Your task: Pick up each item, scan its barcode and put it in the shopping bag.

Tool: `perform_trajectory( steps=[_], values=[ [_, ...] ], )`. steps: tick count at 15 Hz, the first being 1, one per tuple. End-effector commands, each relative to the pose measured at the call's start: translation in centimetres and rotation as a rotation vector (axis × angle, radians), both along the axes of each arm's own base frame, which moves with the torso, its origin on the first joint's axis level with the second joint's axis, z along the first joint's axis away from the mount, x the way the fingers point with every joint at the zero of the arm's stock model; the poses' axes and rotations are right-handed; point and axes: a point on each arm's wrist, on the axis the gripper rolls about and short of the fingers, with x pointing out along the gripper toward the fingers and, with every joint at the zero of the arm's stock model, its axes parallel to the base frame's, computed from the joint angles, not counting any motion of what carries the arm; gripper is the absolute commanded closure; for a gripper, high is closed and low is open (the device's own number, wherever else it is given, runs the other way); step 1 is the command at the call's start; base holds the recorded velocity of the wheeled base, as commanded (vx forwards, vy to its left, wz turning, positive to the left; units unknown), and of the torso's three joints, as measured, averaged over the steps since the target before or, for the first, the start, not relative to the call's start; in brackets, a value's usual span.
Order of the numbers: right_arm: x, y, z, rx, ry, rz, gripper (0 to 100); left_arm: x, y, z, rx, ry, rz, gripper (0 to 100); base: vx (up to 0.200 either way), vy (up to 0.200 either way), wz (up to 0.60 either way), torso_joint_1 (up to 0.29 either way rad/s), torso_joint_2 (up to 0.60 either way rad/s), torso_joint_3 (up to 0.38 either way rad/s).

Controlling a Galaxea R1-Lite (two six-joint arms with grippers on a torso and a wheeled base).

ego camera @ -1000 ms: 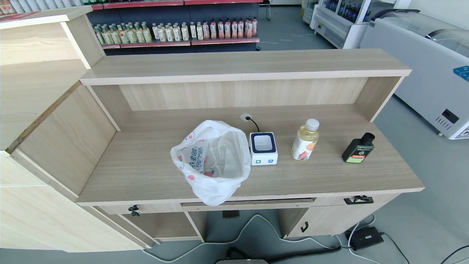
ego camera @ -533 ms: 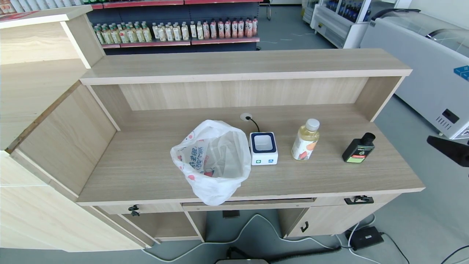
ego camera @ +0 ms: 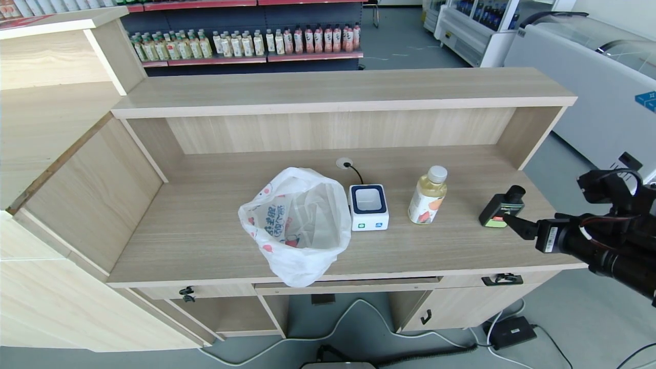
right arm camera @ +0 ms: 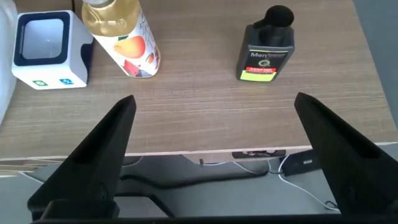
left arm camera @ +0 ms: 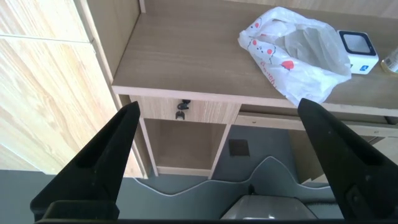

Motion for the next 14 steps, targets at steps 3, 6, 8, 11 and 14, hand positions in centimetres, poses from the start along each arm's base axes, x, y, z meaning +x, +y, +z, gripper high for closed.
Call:
perform_trajectory(
  steps=[3,6,8,11,14],
  values=[
    [4.4,2.1,-5.1,-0.022,0.062,0.019,0,0.0,0.0,0.0,0.000,-0.001,0.000,0,0.000,0.000,0.00,0.000,0.00,0.000],
    [6.9,3.9,-6.0,-0.018,0.008,0.066,0,0.0,0.0,0.0,0.000,-0.001,0.000,0,0.000,0.000,0.00,0.000,0.00,0.000],
    [8.4,4.8,-6.3,-0.015,-0.015,0.079,0,0.0,0.0,0.0,0.000,-0.001,0.000,0,0.000,0.000,0.00,0.000,0.00,0.000],
    [10.6,5.9,-7.0,0.015,-0.041,0.079,0,0.0,0.0,0.0,0.000,-0.001,0.000,0,0.000,0.000,0.00,0.000,0.00,0.000],
    [11.4,7.2,-8.1,0.065,-0.035,0.102,0,0.0,0.0,0.0,0.000,-0.001,0.000,0,0.000,0.000,0.00,0.000,0.00,0.000]
  ],
)
